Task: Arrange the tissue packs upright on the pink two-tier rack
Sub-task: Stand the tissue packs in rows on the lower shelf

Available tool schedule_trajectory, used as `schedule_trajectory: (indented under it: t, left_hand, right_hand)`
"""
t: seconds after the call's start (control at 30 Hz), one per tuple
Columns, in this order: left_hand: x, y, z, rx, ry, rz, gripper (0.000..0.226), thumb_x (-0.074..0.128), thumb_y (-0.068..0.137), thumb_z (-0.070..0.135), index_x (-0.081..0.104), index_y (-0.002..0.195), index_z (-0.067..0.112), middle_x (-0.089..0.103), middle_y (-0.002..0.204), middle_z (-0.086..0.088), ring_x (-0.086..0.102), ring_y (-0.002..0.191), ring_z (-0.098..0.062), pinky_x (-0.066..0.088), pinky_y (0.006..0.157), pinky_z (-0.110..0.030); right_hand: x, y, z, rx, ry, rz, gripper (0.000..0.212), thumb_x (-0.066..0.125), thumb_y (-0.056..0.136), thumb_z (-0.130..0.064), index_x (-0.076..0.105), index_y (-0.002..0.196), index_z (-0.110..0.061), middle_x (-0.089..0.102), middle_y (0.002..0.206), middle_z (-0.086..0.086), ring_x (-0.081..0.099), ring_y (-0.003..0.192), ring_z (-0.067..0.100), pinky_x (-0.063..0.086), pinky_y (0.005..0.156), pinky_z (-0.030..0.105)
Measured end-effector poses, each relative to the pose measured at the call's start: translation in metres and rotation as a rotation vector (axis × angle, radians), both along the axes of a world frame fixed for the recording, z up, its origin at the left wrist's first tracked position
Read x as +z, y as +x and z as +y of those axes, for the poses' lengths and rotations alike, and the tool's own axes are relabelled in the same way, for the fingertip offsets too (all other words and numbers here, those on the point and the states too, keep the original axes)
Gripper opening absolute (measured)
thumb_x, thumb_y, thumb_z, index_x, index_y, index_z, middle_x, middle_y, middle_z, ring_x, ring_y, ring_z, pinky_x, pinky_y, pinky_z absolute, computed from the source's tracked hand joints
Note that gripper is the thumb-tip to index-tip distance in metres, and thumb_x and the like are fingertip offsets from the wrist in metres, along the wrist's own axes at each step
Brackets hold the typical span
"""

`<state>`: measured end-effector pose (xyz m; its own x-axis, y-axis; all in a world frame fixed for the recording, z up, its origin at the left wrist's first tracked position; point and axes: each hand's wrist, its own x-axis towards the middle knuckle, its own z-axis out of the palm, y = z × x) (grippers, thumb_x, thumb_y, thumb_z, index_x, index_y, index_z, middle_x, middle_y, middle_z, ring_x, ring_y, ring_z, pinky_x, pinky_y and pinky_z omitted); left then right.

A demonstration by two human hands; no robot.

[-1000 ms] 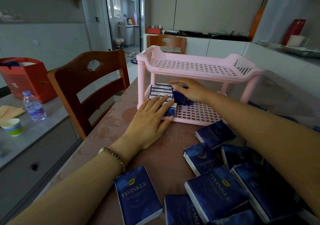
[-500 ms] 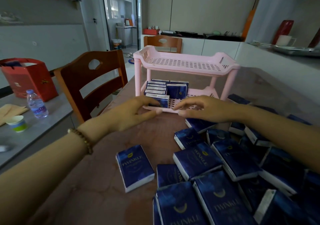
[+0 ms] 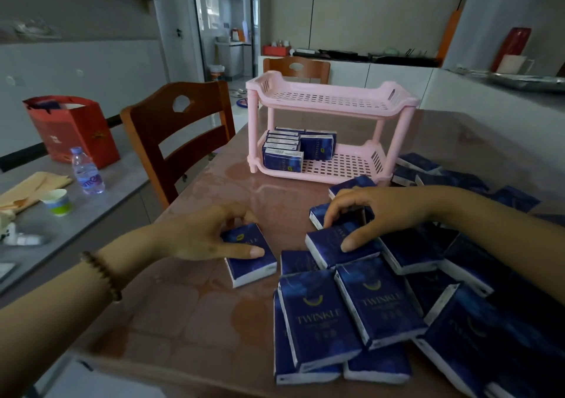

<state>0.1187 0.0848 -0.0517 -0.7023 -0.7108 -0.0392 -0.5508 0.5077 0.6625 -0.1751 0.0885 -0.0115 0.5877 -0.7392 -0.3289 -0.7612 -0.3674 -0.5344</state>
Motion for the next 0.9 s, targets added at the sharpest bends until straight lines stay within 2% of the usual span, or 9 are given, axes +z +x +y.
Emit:
schedule_trajectory:
  t: [0.17,0.27,0.33,0.4,0.5,0.63,0.7,0.77,0.9]
  left_hand:
    - [-0.005,0.003,0.0,0.035,-0.063,0.01,0.034,0.062,0.076,0.051,0.053,0.1,0.027,0.062,0.096,0.012,0.062,0.089,-0.003,0.051,0.071,-0.018]
    - [-0.01,0.006,-0.002,0.077,-0.242,-0.046,0.037,0.057,0.073,0.068,0.046,0.089,0.036,0.058,0.089,0.011,0.06,0.082,-0.01,0.053,0.069,-0.027]
    - [-0.01,0.005,-0.002,0.116,-0.212,-0.022,0.035,0.059,0.072,0.065,0.042,0.086,0.037,0.058,0.087,0.013,0.061,0.08,-0.002,0.05,0.064,-0.019]
    - [-0.009,0.002,-0.004,0.175,-0.159,0.046,0.031,0.065,0.077,0.047,0.04,0.088,0.032,0.056,0.086,0.012,0.06,0.074,0.007,0.046,0.059,-0.01]
    - [-0.009,0.001,-0.016,0.3,-0.169,0.163,0.023,0.06,0.088,0.03,0.045,0.101,0.018,0.056,0.089,0.01,0.059,0.073,0.004,0.045,0.06,-0.01]
    - [-0.012,-0.004,-0.03,0.393,-0.153,0.269,0.015,0.042,0.098,0.026,0.047,0.108,0.016,0.053,0.098,0.002,0.053,0.084,-0.005,0.041,0.067,-0.006]
    - [-0.013,-0.009,-0.033,0.428,-0.124,0.314,0.018,0.036,0.1,0.024,0.045,0.113,0.016,0.051,0.102,-0.002,0.053,0.088,-0.008,0.042,0.069,-0.006]
    - [-0.013,-0.012,-0.031,0.443,-0.045,0.414,0.024,0.03,0.101,0.026,0.043,0.119,0.017,0.05,0.108,-0.001,0.055,0.092,-0.008,0.047,0.074,-0.011]
    - [-0.011,-0.012,-0.025,0.47,0.082,0.51,0.037,0.029,0.096,0.045,0.039,0.126,0.025,0.051,0.109,0.008,0.056,0.096,-0.002,0.049,0.078,-0.015]
  right_hand:
    - [-0.005,0.006,-0.003,0.006,-0.027,0.009,0.04,0.064,0.066,-0.055,0.067,0.101,-0.036,0.051,0.106,-0.016,0.046,0.104,-0.004,0.032,0.095,0.015]
    - [-0.006,0.006,-0.006,-0.006,0.008,-0.009,0.032,0.066,0.068,-0.053,0.067,0.096,-0.037,0.054,0.103,-0.02,0.052,0.105,0.001,0.038,0.097,0.021]
    - [-0.008,0.006,-0.008,-0.037,0.006,-0.086,0.029,0.069,0.072,-0.047,0.065,0.098,-0.035,0.06,0.104,-0.023,0.056,0.106,0.003,0.042,0.098,0.026]
    - [-0.008,0.007,-0.011,-0.097,-0.014,-0.192,0.027,0.069,0.076,-0.039,0.063,0.101,-0.031,0.066,0.107,-0.019,0.06,0.104,0.003,0.045,0.095,0.028]
    - [-0.011,0.014,-0.018,-0.182,0.01,-0.375,0.03,0.066,0.08,-0.032,0.063,0.108,-0.023,0.068,0.112,-0.004,0.065,0.103,0.019,0.052,0.091,0.037]
    - [-0.015,0.034,-0.028,-0.25,0.01,-0.492,0.028,0.061,0.088,-0.019,0.056,0.115,-0.021,0.062,0.121,-0.004,0.066,0.099,0.01,0.054,0.08,0.019]
    - [-0.019,0.045,-0.034,-0.267,0.009,-0.504,0.027,0.065,0.085,-0.016,0.055,0.109,-0.021,0.061,0.12,-0.002,0.065,0.099,0.013,0.054,0.077,0.021]
    - [-0.025,0.055,-0.041,-0.297,0.002,-0.504,0.03,0.071,0.08,-0.019,0.054,0.105,-0.022,0.059,0.123,0.003,0.061,0.109,0.015,0.052,0.086,0.025]
    - [-0.034,0.07,-0.05,-0.327,-0.011,-0.472,0.055,0.075,0.077,-0.025,0.049,0.125,-0.018,0.055,0.128,0.002,0.055,0.117,0.014,0.049,0.09,0.023]
